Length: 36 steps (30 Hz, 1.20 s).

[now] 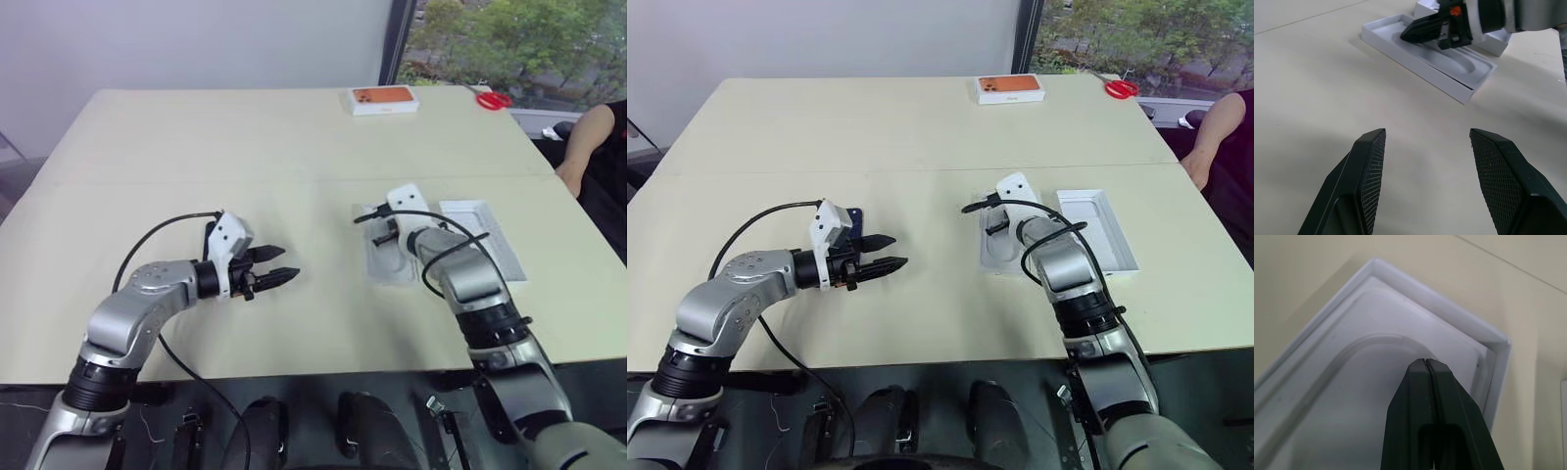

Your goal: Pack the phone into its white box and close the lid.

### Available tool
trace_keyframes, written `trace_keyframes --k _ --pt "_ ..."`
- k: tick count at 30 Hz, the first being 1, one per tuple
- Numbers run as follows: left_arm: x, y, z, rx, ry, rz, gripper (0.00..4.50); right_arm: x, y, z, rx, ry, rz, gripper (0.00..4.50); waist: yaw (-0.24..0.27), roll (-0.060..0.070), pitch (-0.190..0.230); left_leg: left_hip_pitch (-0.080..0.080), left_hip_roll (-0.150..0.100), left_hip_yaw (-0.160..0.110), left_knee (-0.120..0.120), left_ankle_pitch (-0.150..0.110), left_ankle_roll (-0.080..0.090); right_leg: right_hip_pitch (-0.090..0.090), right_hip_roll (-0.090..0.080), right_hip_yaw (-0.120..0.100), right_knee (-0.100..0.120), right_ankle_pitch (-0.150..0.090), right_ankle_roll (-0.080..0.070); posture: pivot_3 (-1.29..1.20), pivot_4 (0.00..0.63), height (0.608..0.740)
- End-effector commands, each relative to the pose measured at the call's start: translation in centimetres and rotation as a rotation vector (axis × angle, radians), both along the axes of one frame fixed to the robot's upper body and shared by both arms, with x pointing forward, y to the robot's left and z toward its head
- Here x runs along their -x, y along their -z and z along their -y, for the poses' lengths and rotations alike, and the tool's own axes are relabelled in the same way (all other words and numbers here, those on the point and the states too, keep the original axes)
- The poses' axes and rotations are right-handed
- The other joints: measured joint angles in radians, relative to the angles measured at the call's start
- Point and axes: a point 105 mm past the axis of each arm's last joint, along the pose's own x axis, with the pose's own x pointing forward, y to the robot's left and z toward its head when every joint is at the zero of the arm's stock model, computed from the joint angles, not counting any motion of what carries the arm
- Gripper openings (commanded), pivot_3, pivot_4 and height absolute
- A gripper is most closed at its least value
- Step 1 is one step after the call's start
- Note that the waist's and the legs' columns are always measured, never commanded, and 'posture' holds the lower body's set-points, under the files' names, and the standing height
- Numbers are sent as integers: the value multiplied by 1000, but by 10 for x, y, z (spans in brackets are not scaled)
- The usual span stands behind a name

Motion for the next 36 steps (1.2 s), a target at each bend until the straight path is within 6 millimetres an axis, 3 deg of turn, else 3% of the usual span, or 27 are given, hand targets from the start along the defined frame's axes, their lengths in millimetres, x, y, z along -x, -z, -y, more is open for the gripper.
trace_keyframes --k 1,8,22,31,36 --pt "2 -13 4 12 12 54 2900 -12 -11 9 1 59 64 32 -4 0 0 0 0 0 0 0 0 0 0 0 0 0 0 0 150 740" --pt "3 -13 3 15 2 53 2900 -7 -12 5 -12 16 68 32 -4 0 0 0 0 0 0 0 0 0 -1 0 2 0 0 0 150 740" --pt "-2 -13 -4 9 -17 47 2900 75 2 -31 -46 -432 -191 32 -4 0 0 2 0 0 0 0 0 -1 0 0 5 0 0 0 150 740" --pt "-2 -14 -13 3 -48 46 2900 97 4 -41 13 -586 -237 32 -3 0 0 2 0 0 0 0 0 -1 0 0 5 0 0 0 150 740" --pt "-3 -13 -27 -6 -101 37 2900 95 -5 -38 43 -596 -196 32 -3 0 0 2 0 0 0 0 0 -1 0 0 5 0 0 0 150 740"
